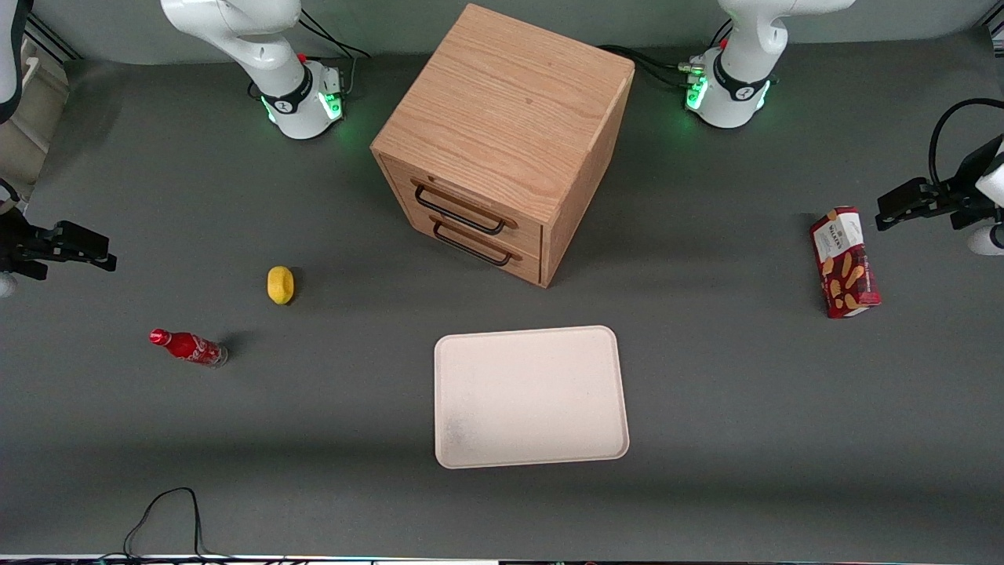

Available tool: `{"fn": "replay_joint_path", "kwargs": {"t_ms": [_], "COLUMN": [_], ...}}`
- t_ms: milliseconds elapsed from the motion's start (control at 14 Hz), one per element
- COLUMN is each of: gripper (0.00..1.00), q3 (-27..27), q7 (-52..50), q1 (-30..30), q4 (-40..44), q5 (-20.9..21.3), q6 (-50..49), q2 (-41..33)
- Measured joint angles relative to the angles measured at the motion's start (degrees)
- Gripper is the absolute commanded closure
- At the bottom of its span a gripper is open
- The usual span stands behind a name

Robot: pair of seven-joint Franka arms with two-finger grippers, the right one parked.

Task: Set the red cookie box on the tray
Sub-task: 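Lower the open left gripper over the red plaid cookie box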

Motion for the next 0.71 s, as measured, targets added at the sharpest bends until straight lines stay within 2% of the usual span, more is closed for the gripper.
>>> {"fn": "replay_joint_path", "kwargs": {"t_ms": [714], "gripper": [0.0], "q3": [0.3], "q7": [0.1], "q1": [1.2], "q4": [-1.3], "q5": [0.2], "q6": [-0.1], "q2": [-0.3]}}
